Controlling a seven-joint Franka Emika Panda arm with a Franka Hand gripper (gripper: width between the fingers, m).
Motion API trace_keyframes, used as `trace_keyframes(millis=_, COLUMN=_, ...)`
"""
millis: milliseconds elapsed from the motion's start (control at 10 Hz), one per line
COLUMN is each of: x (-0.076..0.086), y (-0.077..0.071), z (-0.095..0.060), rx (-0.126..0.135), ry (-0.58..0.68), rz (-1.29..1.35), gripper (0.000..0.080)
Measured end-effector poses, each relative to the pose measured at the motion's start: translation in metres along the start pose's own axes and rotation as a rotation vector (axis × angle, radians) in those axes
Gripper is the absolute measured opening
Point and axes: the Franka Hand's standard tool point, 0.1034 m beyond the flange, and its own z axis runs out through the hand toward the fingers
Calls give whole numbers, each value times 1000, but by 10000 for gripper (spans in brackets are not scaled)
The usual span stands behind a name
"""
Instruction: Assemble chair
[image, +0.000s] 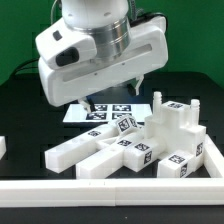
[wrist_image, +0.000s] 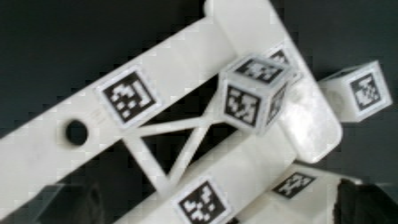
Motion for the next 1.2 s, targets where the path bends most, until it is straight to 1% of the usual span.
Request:
trace_keyframes(millis=100, x=-1, y=-1, z=2, rx=-20, ry=33, rz=-8, gripper=649)
trace_keyframes(millis=200, x=-10, y=-7, z=6, rx=-26, ry=50, rz=-14, gripper=649)
trace_keyframes(millis=400, x=-19, y=-14, z=13, rx=-51, ry=92, rz=-19, gripper=649)
trace_keyframes(millis=500, x=-21, y=-19, z=18, rx=-71, ry=118, rz=-28, gripper=649)
trace_keyframes(millis=600, x=-22, y=-19, z=19, rx=-64, ry=109, rz=-25, gripper=649)
trace_keyframes(millis=900, x=-22, y=-17, z=20, rx=-67, ry=112, rz=-22, gripper=649)
trace_keyframes(millis=1000, x=-18, y=-17, z=28, rx=-103, ry=157, rz=-28, gripper=649)
trace_keyframes(millis=1100, x=-21, y=-20, z=39, rx=-119, ry=171, rz=-35, gripper=649)
trace_keyframes(millis=1200, x=-22, y=-18, z=48, rx=-124, ry=167, rz=-31, gripper=649)
